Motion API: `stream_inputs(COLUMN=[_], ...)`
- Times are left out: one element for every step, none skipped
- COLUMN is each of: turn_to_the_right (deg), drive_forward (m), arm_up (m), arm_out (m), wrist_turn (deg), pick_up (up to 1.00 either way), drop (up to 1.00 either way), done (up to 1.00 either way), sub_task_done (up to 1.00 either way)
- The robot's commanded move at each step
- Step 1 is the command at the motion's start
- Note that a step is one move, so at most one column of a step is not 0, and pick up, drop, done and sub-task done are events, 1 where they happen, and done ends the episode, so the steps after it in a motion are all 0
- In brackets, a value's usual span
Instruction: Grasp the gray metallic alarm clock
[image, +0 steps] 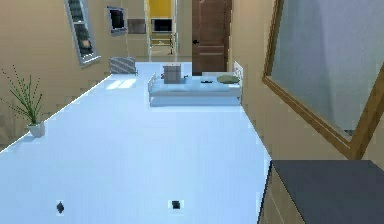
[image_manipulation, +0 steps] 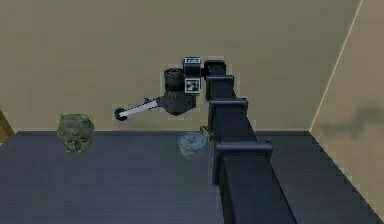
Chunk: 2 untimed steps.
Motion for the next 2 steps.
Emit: stream_inputs(turn_to_the_right=[0.0,0.0], drive_forward=[0.0,0.0], arm_up=[0.0,0.0], arm_out=[0.0,0.0], wrist_turn=[45.0,6.0], pick_up=[0.0,0.0], drop=[0.0,0.0], done=[0.0,0.0], sub_task_done=[0.0,0.0])
